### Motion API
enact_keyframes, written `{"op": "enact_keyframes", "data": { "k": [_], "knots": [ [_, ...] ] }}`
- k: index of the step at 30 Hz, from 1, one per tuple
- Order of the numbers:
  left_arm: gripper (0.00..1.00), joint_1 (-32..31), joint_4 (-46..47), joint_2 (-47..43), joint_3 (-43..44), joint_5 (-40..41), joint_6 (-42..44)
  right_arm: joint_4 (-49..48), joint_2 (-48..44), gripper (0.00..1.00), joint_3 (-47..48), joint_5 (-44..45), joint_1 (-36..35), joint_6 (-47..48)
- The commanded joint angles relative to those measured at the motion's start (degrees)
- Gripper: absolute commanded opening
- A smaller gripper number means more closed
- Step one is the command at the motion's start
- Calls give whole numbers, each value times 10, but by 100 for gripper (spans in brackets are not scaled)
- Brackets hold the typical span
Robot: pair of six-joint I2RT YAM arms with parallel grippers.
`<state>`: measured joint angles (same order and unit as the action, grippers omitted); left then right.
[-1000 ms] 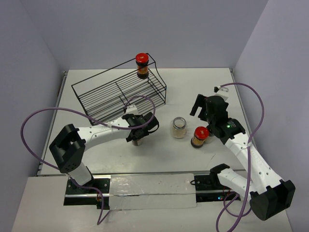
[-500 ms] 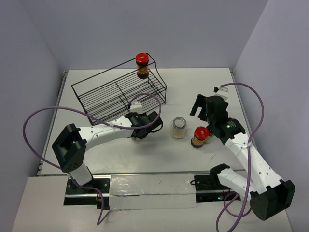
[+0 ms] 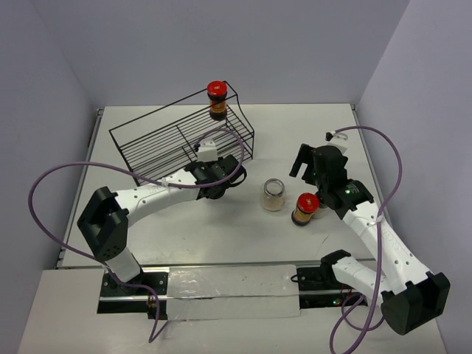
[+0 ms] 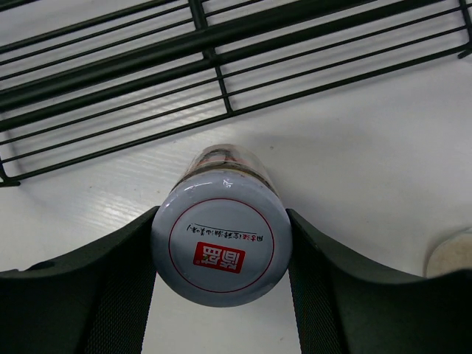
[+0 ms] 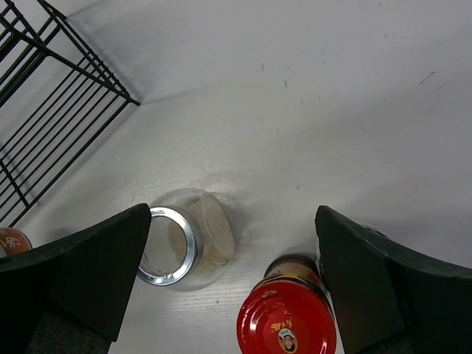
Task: Organize the condiment bottles
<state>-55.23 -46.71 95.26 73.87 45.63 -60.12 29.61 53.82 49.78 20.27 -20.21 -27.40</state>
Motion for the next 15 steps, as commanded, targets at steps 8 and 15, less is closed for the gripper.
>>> {"op": "enact_keyframes", "data": {
  "k": [8, 15],
  "knots": [
    [10, 6, 96, 36, 86, -96, 84, -38, -11, 100, 9, -55, 1, 25],
    [10, 6, 95, 80, 117, -102, 84, -44, -25, 100, 8, -75, 1, 43]
  ]
}}
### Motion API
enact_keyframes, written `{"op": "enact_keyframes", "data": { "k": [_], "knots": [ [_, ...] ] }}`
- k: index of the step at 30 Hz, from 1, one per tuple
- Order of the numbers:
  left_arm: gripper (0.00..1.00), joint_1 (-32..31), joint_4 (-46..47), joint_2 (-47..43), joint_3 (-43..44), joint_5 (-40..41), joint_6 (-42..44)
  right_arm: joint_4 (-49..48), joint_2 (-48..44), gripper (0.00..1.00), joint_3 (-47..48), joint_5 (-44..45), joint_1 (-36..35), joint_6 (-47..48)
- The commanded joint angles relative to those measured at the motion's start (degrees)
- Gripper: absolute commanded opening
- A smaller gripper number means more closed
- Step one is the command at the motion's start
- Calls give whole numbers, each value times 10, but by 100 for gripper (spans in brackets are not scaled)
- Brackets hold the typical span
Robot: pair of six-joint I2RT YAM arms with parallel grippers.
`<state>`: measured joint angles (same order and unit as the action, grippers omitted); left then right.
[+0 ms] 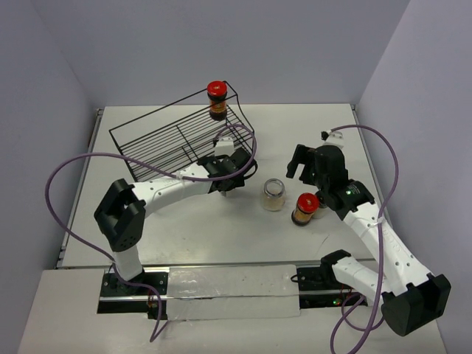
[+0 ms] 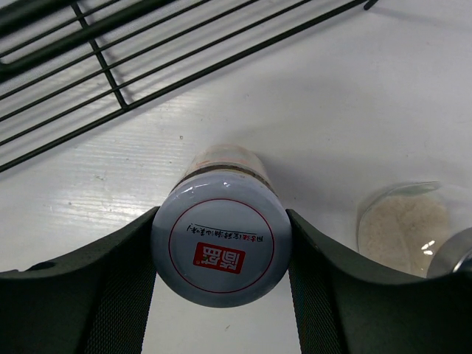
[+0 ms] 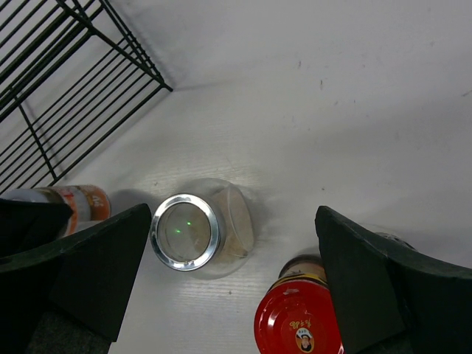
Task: Organize the condiment bottles
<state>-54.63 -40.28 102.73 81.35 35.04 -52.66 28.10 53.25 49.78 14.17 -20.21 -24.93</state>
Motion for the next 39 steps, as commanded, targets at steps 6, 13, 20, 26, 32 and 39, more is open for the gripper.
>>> {"op": "enact_keyframes", "data": {
  "k": [6, 13, 20, 26, 32, 39],
  "knots": [
    [10, -1, 61, 0, 0, -22, 30, -21, -19, 100, 4, 9, 1, 16],
    [10, -5, 93, -9, -39, -41, 38, -24, -12, 100, 2, 6, 1, 9],
    [10, -11, 91, 3, -44, -40, 37, -18, -13, 100, 6, 11, 1, 10],
    [10, -17, 75, -12, -28, -32, 34, -18, -14, 100, 4, 12, 1, 6],
    [10, -16, 18, -47, 92, -20, 104, -14, -18, 100, 6, 23, 1, 5],
    [10, 16, -23, -48, 262, -15, 203, -9, -32, 100, 4, 67, 1, -24]
  ]
}}
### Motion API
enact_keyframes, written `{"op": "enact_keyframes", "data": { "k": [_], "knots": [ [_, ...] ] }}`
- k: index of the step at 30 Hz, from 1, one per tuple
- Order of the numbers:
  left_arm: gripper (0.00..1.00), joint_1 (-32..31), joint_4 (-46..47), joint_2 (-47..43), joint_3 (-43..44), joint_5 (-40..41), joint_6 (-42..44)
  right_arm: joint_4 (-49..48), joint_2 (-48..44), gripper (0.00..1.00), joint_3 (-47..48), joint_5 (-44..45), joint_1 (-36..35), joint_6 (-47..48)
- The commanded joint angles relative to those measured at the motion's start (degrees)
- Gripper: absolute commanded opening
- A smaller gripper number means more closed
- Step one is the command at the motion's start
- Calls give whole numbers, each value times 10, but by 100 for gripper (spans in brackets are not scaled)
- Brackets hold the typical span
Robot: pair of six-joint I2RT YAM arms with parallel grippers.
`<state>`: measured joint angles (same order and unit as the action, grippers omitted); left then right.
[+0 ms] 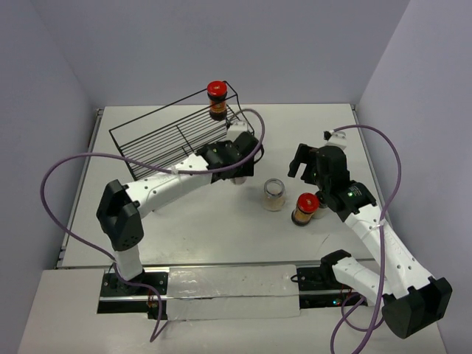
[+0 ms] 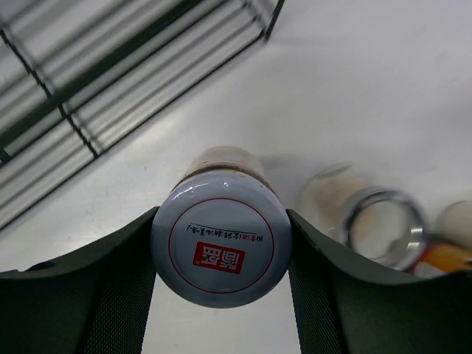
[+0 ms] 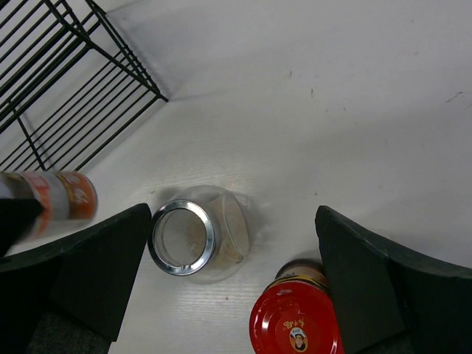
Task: Organize the condiment bottles
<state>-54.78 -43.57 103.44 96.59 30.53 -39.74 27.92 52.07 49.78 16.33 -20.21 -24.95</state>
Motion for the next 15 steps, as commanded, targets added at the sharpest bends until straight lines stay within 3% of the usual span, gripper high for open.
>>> {"op": "enact_keyframes", "data": {
  "k": [1, 7, 15],
  "knots": [
    [10, 21, 10, -49, 138, 32, 83, -8, -22, 100, 3, 48, 1, -26],
    [10, 52, 22, -5, 253, 42, 122, -9, -27, 100, 6, 49, 1, -30],
    [10, 86, 55, 45, 305, 69, 147, -9, -16, 100, 11, 43, 1, -29]
  ]
}}
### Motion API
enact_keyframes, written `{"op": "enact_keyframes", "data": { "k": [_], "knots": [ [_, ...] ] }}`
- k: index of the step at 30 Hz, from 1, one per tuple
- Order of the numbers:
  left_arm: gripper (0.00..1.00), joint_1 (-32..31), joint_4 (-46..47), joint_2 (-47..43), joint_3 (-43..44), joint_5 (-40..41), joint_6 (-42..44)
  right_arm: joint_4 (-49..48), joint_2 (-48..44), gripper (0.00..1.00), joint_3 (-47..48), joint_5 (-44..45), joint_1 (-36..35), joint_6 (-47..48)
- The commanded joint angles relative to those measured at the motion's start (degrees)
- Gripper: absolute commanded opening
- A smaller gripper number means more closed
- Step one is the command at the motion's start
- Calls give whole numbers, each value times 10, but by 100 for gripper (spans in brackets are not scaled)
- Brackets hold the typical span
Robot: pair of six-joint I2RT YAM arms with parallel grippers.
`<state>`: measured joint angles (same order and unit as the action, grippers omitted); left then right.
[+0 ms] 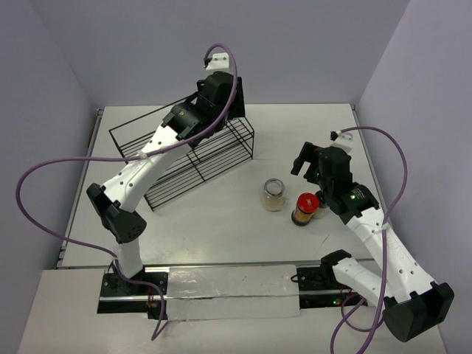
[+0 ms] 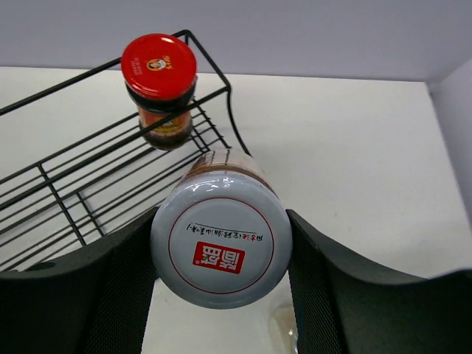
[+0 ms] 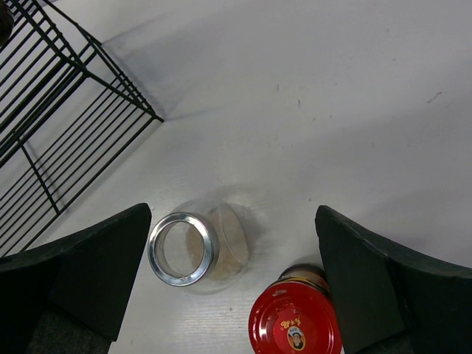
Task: Organize the condiment bottles
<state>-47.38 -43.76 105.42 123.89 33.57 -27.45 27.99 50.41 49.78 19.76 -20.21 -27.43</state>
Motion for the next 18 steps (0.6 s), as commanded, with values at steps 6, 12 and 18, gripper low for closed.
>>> {"op": "enact_keyframes", "data": {
  "k": [6, 12, 18],
  "knots": [
    [10, 23, 74, 58, 40, 36, 26, -6, 4, 100, 10, 3, 1, -4],
    [10, 40, 68, 117, 61, 21, 16, 5, 9, 100, 19, 9, 1, 4],
    [10, 55, 75, 148, 41, 13, -5, 6, 12, 100, 12, 4, 1, 3]
  ]
}}
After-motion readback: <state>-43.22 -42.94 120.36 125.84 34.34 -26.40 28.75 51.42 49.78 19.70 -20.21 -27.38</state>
